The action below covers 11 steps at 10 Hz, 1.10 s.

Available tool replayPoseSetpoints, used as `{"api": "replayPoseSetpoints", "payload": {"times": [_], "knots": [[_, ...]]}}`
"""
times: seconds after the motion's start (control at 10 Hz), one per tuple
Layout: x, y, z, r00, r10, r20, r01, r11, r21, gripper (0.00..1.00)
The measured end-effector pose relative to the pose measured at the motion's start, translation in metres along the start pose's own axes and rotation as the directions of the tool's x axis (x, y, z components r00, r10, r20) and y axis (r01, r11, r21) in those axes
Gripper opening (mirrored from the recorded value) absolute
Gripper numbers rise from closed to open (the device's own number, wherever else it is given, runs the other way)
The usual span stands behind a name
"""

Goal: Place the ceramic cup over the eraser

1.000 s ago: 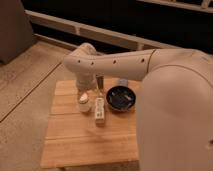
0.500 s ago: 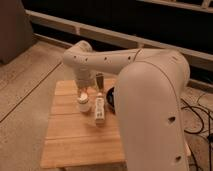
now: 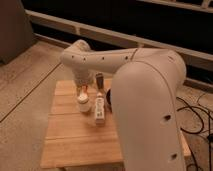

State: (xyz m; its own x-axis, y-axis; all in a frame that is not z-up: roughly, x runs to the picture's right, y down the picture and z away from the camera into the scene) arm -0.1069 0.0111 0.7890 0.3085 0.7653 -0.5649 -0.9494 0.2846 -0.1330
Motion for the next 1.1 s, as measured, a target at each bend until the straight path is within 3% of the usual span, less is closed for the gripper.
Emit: {"api": "replayPoseSetpoints", "payload": {"times": [0.3, 0.7, 1.1], "knots": [[-0.01, 0.012, 0.019, 0.999, -0.021, -0.024, 0.021, 0.999, -0.032, 0.65], [-0.028, -0.005, 0.037, 0.997, 0.001, -0.072, -0.001, 1.0, -0.006, 0.65], [-0.046, 0.017, 0.043, 0.996, -0.033, -0.079, 0.031, 0.999, -0.027, 0.65]]}}
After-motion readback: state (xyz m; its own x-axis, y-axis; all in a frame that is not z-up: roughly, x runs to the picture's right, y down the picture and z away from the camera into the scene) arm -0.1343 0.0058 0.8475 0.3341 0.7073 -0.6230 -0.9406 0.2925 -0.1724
